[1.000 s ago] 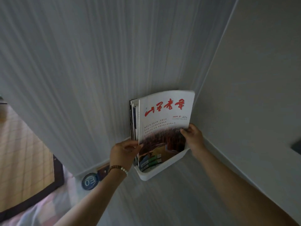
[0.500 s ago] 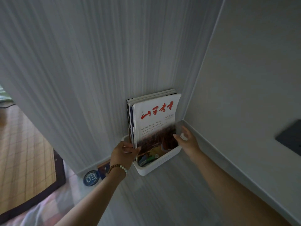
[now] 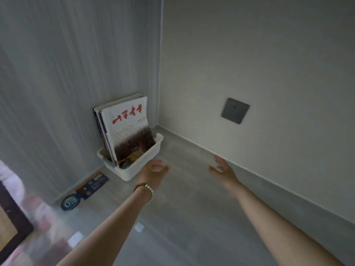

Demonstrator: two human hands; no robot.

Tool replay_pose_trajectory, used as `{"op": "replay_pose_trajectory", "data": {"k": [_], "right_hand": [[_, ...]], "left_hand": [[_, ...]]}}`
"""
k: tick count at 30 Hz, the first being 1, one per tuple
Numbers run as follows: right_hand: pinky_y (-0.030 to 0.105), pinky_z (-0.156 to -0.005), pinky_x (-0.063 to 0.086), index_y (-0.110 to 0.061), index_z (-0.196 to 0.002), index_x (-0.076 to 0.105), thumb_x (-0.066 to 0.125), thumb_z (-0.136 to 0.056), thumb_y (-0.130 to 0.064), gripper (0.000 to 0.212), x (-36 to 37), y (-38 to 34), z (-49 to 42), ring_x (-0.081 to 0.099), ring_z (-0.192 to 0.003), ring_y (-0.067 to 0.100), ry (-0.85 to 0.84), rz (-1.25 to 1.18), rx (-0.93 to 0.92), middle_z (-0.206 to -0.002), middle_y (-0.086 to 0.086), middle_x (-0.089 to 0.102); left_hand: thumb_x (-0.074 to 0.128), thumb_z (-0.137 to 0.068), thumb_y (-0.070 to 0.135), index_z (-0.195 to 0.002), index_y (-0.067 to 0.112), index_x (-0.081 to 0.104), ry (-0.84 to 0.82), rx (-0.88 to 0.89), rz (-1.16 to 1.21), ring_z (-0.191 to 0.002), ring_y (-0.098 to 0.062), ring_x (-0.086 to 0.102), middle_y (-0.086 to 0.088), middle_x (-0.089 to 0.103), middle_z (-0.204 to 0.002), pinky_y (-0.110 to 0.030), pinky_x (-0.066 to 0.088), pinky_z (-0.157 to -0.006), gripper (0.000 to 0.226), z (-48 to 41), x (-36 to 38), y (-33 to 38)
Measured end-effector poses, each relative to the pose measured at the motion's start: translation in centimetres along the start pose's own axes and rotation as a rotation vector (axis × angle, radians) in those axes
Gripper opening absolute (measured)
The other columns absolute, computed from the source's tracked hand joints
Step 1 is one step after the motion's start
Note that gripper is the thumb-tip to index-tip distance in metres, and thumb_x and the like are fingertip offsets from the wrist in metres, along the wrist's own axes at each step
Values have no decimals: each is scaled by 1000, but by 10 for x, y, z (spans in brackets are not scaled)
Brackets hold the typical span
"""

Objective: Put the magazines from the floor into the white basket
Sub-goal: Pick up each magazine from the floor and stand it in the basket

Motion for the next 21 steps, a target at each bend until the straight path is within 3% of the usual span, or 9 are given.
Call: {"op": "replay_pose_trajectory", "data": {"k": [2, 6, 10, 15, 17, 19, 21], "right_hand": [[32, -100, 38, -14, -141, 39, 64, -87, -14, 59, -47, 30, 35, 41, -133, 26, 82, 7, 57, -146, 11, 41], [32, -105, 34, -17, -141, 39, 64, -87, -20, 60, -145, 96, 109, 36, -137, 24, 234, 13, 179, -148, 12, 37], [35, -113, 29, -9, -140, 40, 65, -86, -16, 60, -240, 156, 184, 35, -138, 25, 408, 23, 286, -149, 10, 36], [31, -85, 38, 2, -128, 49, 66, -84, -4, 48, -341, 219, 257, 53, -104, 27, 565, -11, 381, -118, 20, 56], [30, -91, 37, 3, -131, 47, 68, -83, -8, 53, -377, 245, 283, 51, -112, 23, 631, 8, 407, -120, 14, 54], [34, -103, 34, 0, -136, 44, 69, -83, -12, 60, -410, 271, 304, 43, -129, 27, 660, 0, 436, -136, 15, 47], [36, -106, 34, -2, -138, 41, 69, -83, -12, 63, -438, 298, 317, 40, -133, 29, 661, -70, 465, -145, 15, 41]], "left_hand": [[67, -79, 31, -111, 14, 59, -96, 6, 1, -86, -12, 56, -3, 65, -104, -14, 42, -60, 37, 23, 36, 3], [67, -80, 28, -119, 7, 54, -280, 1, -2, -107, -25, 58, -14, 59, -123, -30, 44, -89, 47, 74, 122, 7], [66, -80, 34, -126, 9, 49, -486, 18, -60, -119, -26, 51, -12, 52, -133, -29, 39, -94, 55, 136, 217, 9], [64, -80, 39, -128, 10, 48, -686, 46, -141, -120, -25, 50, -9, 51, -135, -31, 39, -98, 58, 210, 328, 17], [64, -79, 40, -126, 11, 49, -728, 50, -165, -118, -25, 52, -9, 52, -133, -31, 40, -97, 58, 236, 370, 16], [65, -77, 42, -125, 12, 50, -760, 42, -175, -117, -25, 52, -8, 53, -132, -30, 40, -95, 59, 263, 412, 14], [67, -76, 42, -124, 11, 51, -777, 31, -186, -117, -24, 53, -9, 54, -131, -30, 41, -96, 59, 286, 453, 11]]}}
Point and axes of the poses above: each hand's wrist, its own z-axis away from the middle knuckle, its own x-axis out of the palm, y = z × x, the point moved 6 cm from there along -z, towards the middle knuckle
